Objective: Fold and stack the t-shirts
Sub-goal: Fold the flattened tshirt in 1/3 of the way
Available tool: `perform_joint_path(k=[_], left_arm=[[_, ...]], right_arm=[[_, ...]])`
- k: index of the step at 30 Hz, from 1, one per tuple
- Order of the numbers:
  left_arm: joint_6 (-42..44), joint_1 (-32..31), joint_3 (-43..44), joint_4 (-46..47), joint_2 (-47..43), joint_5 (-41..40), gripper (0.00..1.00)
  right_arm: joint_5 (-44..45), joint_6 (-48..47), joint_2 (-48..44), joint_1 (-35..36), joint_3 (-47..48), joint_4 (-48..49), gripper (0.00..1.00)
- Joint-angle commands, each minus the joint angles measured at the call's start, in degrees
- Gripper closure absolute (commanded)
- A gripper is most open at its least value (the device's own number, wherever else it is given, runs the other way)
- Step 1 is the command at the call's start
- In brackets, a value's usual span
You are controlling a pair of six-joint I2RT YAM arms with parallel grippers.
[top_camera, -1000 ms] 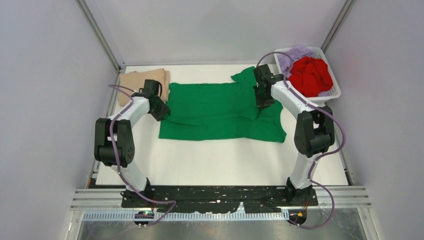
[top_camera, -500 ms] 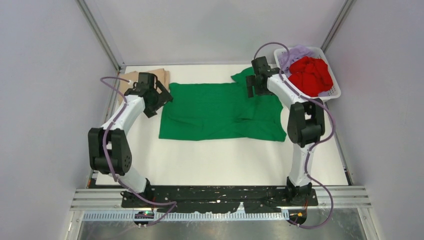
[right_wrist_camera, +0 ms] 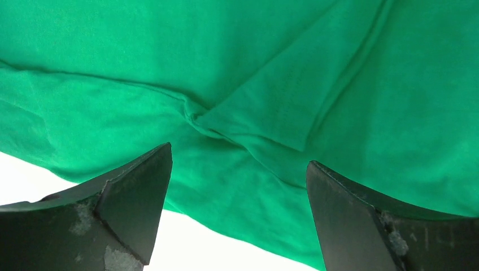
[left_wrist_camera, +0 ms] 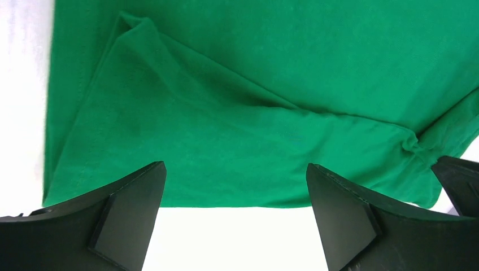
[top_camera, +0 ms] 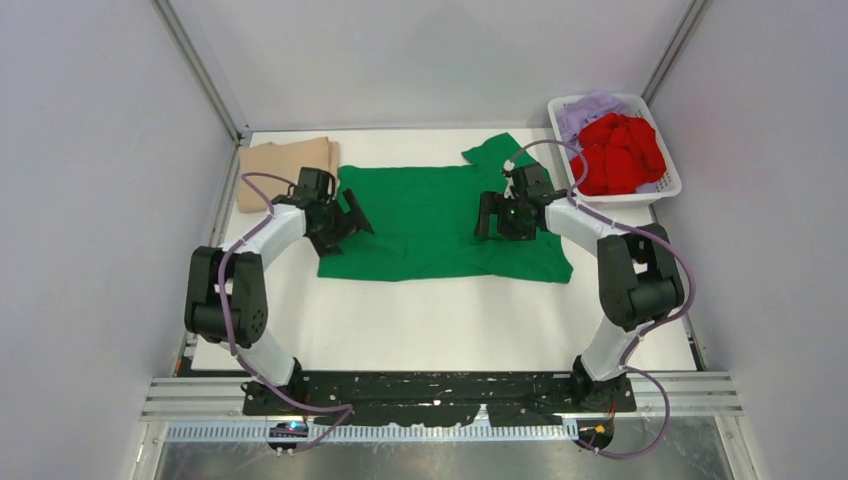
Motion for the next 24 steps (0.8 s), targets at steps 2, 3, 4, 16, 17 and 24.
perform_joint_path(k=[2, 3, 4, 16, 17, 24], left_arm=[[-0.5, -0.04, 0.27, 7.33, 1.53, 4.02, 0.0], [-0.48, -0.04, 0.73, 7.57, 2.05, 3.93, 0.0], [-0.55, -0.08, 1.31, 7.83, 2.7, 3.53, 0.0], [-0.39, -0.01, 7.24, 5.52, 8.52, 0.6, 0.0], [-0.43, 0.0, 7.44, 5.43, 8.47, 0.56, 0.0], [0.39, 0.05, 7.95, 3.49, 7.28, -0.88, 0.01]], right_arm=[[-2.3, 3.3, 3.69, 0.51, 1.92, 7.45, 0.05], [-1.8, 3.35, 4.36, 0.54, 2.38, 7.61, 0.05], [-1.57, 3.54, 5.72, 0.49, 3.47, 7.7, 0.05], [-3.43, 9.06, 19.18, 1.11, 19.64, 20.34, 0.05], [-3.48, 10.06, 20.02, 1.49, 22.0, 21.93, 0.05], [-0.91, 8.63, 19.88, 1.81, 27.92, 20.65, 0.05]])
